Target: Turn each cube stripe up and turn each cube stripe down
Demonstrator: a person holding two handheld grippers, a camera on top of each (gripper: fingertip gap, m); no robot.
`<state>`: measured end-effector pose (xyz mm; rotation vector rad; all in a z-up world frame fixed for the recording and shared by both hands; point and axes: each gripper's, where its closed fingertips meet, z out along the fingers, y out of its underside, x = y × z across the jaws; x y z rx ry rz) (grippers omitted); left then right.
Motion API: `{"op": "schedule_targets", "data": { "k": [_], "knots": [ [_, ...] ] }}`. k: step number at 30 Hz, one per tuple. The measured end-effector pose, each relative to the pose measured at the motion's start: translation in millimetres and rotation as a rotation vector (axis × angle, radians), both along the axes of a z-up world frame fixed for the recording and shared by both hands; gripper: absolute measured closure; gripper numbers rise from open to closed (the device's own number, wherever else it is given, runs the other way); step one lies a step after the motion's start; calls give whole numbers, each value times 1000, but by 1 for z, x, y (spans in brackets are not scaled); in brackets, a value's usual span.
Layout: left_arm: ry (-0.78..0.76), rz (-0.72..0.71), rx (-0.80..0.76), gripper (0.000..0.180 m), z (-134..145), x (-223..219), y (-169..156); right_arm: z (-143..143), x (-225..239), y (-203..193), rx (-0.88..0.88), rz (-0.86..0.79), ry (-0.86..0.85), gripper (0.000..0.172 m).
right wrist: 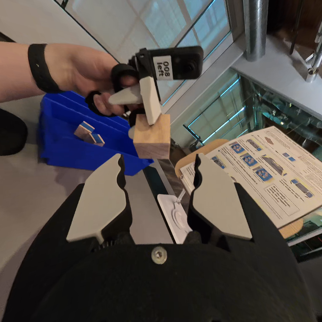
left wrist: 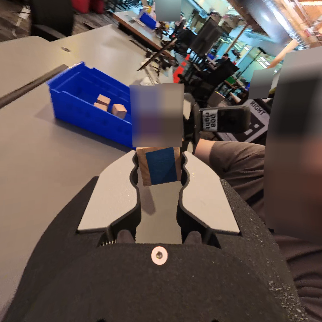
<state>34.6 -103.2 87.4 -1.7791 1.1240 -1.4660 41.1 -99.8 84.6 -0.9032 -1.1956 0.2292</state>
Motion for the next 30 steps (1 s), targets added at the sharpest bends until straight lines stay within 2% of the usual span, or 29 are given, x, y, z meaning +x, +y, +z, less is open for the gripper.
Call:
{"op": "schedule_targets", "data": {
  "k": [5,8,11,14,16,18,21,24,27,30],
  "knots": [
    [-2,-75,-19,134,-5,18,-14,-9,-11,-5,35,-14,15,105],
    [-1,-78,7,134,-7,22,-13,-8,-9,-6,63,-25,27,124],
    [-14,-92,40,133,-4,23,-17,-4,-7,-10,62,1,36,125],
    [45,21,180,129,-4,14,-1,5,3,-4,43,-28,-31,126],
    [100,157,318,124,-1,-1,19,26,31,12,15,-141,-85,126],
    [111,254,407,121,8,-17,31,32,81,35,-192,-270,-173,126],
    [92,334,458,121,20,-36,37,-12,173,60,-663,-449,-302,126],
    [75,365,464,124,26,-48,40,-86,255,74,-1028,-658,-488,126],
    [125,369,448,127,21,-59,41,-156,293,68,-1297,-686,-724,125],
    [264,418,471,128,8,-83,48,-197,301,68,-1408,-678,-875,125]
  ]
}}
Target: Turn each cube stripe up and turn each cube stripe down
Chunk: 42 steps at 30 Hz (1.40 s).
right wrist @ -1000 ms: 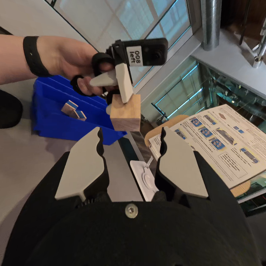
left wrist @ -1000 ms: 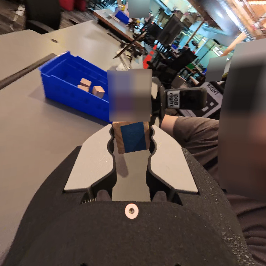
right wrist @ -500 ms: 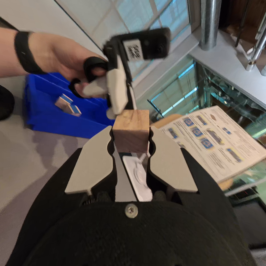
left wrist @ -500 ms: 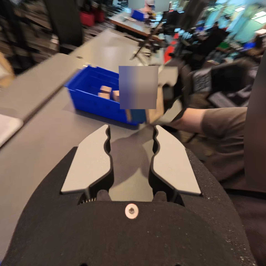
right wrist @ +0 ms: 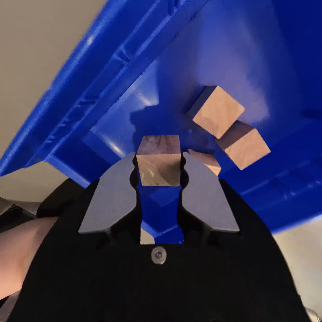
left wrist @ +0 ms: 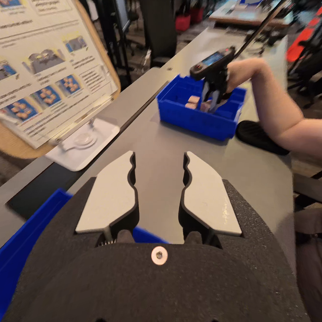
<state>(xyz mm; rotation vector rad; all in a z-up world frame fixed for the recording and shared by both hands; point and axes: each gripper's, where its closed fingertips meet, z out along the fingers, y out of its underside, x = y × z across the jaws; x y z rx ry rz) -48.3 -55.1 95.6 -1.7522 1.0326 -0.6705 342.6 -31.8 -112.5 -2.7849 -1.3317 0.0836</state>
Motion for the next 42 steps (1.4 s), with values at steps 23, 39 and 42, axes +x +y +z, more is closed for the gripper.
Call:
{"op": "schedule_targets", "data": {
  "k": [23,39,42],
  "knots": [
    [743,239,-430,131,-195,-175,34,11,12,25,135,-104,-22,113],
    [868,203,-497,134,-231,-185,33,17,14,22,154,-98,-39,113],
    [901,202,-490,134,-231,-186,33,22,14,23,174,-100,-33,114]
  ]
}}
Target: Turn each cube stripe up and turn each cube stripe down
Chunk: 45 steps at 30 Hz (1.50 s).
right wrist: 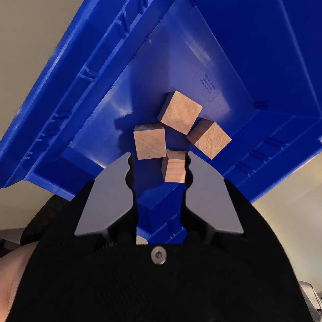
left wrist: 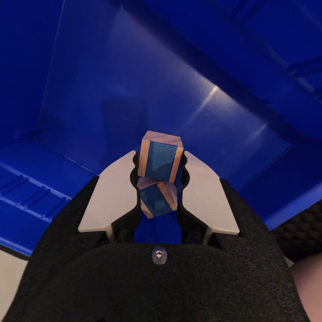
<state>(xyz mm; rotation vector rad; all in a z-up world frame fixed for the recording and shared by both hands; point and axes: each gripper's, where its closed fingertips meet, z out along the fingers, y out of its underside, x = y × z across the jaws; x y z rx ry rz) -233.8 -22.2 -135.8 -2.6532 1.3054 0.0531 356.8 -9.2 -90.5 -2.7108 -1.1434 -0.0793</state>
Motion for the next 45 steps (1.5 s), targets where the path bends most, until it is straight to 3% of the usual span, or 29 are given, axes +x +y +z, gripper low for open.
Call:
{"op": "schedule_targets", "data": {
  "k": [4,8,11,14,17,19,21,24,28,31,35,39,42,45],
  "knots": [
    [38,0,50,135,14,-2,2,7,1,1,34,-6,-9,114],
    [-87,-3,306,135,76,19,16,27,1,5,131,-22,-33,115],
    [-267,9,603,135,146,44,31,60,-8,13,302,-24,-66,116],
    [-610,-83,665,135,199,98,12,115,-38,20,592,37,-69,118],
    [-912,-166,608,136,235,152,-12,181,-110,9,967,257,82,118],
    [-1118,-207,512,136,251,188,-26,202,-173,-20,1142,517,229,116],
    [-1245,-233,387,136,253,218,-37,200,-226,-51,1234,737,308,115],
    [-1357,-278,232,136,249,251,-53,194,-275,-72,1376,845,369,105],
    [-1471,-332,5,136,246,281,-77,183,-303,-81,1507,880,384,100],
    [-1448,-363,-39,136,235,296,-84,188,-303,-84,1601,852,366,102],
    [-1447,-379,-64,136,231,306,-89,185,-305,-91,1578,890,386,124],
    [-1441,-403,-21,128,237,302,-90,183,-300,-93,1460,944,371,126],
    [-1385,-395,153,120,246,286,-80,191,-259,-78,1250,866,311,126],
    [-1283,-377,340,120,253,264,-69,164,-179,-59,814,656,286,126]
  ]
}}
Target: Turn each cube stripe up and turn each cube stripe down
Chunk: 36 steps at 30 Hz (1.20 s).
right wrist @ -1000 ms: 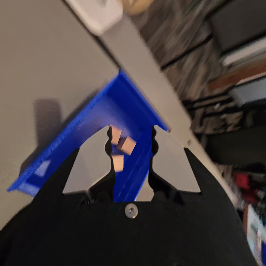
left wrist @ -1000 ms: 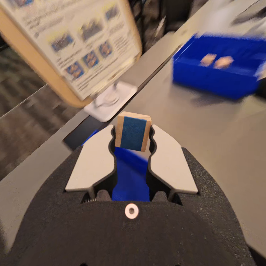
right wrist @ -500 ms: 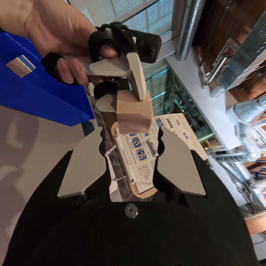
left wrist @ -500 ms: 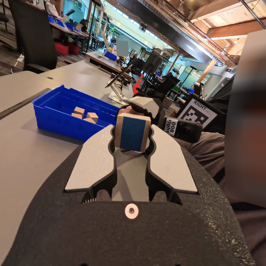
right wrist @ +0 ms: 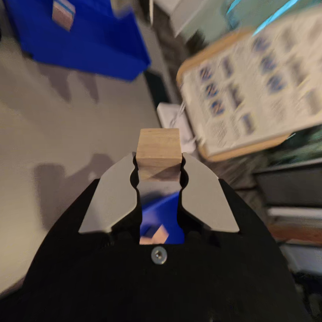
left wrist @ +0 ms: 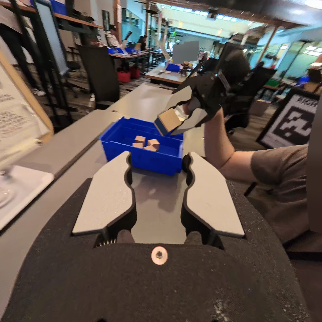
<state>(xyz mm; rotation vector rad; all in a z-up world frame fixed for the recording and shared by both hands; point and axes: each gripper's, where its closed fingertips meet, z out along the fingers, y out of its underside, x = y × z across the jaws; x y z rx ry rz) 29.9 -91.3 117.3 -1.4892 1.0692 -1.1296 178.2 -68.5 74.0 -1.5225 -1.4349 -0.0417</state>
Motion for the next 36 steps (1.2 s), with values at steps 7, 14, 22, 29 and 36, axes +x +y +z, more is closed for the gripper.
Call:
{"op": "schedule_targets", "data": {
  "k": [7,14,22,29,36],
  "knots": [
    [178,190,130,126,-6,-47,17,-139,136,32,-664,-394,-362,125],
    [216,326,112,130,-8,-83,36,-195,127,83,-768,-448,-308,125],
    [418,556,82,131,-33,-136,63,-220,125,100,-750,-508,-362,125],
    [847,885,-395,137,-125,-254,64,-199,127,110,-660,-519,-302,116],
    [1079,843,-615,135,-193,-280,67,-180,137,109,-622,-532,-257,116]
  ]
}}
